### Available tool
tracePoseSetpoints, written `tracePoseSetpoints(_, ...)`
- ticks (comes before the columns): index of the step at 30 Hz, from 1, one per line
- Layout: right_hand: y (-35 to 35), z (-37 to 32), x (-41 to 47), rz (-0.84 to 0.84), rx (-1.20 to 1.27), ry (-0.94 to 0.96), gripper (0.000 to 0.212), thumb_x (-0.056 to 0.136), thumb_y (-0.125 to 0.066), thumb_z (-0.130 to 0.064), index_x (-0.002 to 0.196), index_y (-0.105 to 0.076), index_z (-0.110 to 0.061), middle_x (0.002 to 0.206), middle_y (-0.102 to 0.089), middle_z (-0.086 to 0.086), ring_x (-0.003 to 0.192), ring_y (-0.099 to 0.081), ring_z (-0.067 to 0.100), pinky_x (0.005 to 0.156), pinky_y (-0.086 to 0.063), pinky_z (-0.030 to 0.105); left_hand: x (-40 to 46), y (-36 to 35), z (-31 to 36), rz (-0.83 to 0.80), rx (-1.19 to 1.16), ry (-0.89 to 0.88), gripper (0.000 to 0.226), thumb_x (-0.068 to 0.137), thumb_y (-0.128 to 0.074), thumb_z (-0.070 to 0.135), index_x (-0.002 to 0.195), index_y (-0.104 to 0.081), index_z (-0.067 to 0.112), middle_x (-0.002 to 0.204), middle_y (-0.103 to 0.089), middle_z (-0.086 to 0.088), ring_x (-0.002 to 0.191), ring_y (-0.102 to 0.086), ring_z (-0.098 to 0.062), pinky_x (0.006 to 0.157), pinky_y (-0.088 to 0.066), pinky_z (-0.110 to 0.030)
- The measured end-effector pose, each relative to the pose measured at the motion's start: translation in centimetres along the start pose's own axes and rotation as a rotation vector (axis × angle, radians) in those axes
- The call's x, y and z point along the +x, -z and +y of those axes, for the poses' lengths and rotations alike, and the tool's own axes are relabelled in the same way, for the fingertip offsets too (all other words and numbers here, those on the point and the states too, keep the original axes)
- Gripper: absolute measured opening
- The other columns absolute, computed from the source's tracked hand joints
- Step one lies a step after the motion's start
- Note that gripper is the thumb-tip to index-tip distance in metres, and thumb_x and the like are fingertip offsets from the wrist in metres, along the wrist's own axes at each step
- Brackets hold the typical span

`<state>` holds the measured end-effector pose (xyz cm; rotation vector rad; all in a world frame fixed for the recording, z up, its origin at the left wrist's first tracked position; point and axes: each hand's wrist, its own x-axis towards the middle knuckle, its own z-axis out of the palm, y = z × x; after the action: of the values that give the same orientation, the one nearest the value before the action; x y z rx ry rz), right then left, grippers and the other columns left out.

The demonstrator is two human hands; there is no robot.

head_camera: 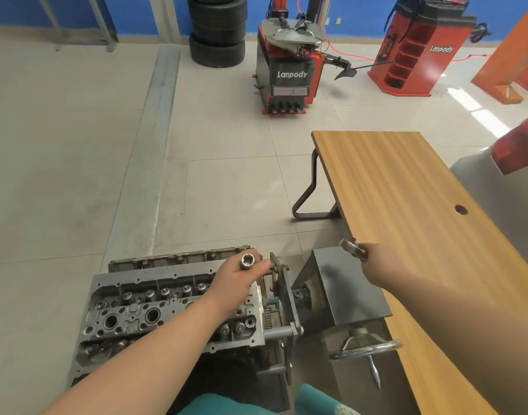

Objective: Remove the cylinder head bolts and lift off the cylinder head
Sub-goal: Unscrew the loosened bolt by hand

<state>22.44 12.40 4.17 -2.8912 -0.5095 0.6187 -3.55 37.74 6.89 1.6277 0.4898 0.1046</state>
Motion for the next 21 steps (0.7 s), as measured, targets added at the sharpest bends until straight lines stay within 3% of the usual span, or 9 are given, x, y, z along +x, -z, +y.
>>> tracePoseSetpoints(3,-0.7,2.7,1.5,-0.014,-0.011,-0.066,0.031,0.091,-0.053,-0.002,0.119,-0.06,-0.014,0.085,-0.057,0.002,0.071,-0.058,0.02,0.05,-0.037,0.028,0.0,-0.9,0.1,0.061,0.029,0.026,0.041,0.104,-0.065,0.038,0.067,-0.049,0.029,0.066,-0.045,0.013,0.064,-0.042,-0.008,0.07,-0.036,-0.035)
tracePoseSetpoints(7,-1.9,6.2,3.2,0.019,0.106,-0.191,0.027,0.09,-0.061,-0.003,0.111,-0.048,-0.013,0.093,-0.053,0.005,0.085,-0.057,0.03,0.067,-0.044,0.036,0.4,-2.4,0.7,0.195,0.018,0.06,0.035,0.098,-0.066,0.043,0.065,-0.059,0.032,0.066,-0.054,0.016,0.072,-0.054,-0.01,0.08,-0.044,-0.038)
tracePoseSetpoints(10,-3.4,9.1,4.3,0.02,0.123,-0.252,0.03,0.09,-0.06,0.001,0.109,-0.04,-0.012,0.086,-0.048,0.006,0.082,-0.054,0.032,0.062,-0.041,0.035,0.7,-2.9,0.8,0.245,-0.02,0.044,0.035,0.091,-0.066,0.046,0.064,-0.057,0.024,0.064,-0.054,0.015,0.068,-0.054,-0.006,0.08,-0.042,-0.038)
tracePoseSetpoints(14,-5.6,13.0,6.0,-0.014,0.129,-0.276,0.024,0.091,-0.055,0.001,0.111,-0.043,-0.006,0.088,-0.053,0.013,0.073,-0.054,0.029,0.052,-0.035,0.034,0.9,-3.4,1.0,0.297,-0.038,-0.001,0.055,0.085,-0.067,0.051,0.069,-0.043,0.005,0.068,-0.037,-0.008,0.067,-0.038,-0.019,0.08,-0.043,-0.04)
tracePoseSetpoints(18,-7.0,14.2,7.1,-0.045,0.146,-0.257,0.022,0.091,-0.056,0.001,0.109,-0.044,-0.005,0.098,-0.059,0.019,0.086,-0.059,0.039,0.066,-0.043,0.04,0.8,-3.6,1.0,0.336,-0.013,-0.003,0.05,0.086,-0.067,0.049,0.065,-0.042,0.01,0.066,-0.036,-0.006,0.065,-0.036,-0.018,0.079,-0.041,-0.038)
tracePoseSetpoints(21,-7.7,14.5,7.4,-0.039,0.157,-0.243,0.02,0.091,-0.052,0.002,0.108,-0.046,-0.007,0.091,-0.058,0.014,0.078,-0.059,0.033,0.061,-0.042,0.039,0.8,-3.6,0.8,0.355,-0.02,0.02,0.047,0.088,-0.067,0.045,0.064,-0.041,0.015,0.067,-0.034,-0.009,0.068,-0.033,-0.025,0.09,-0.038,-0.046)
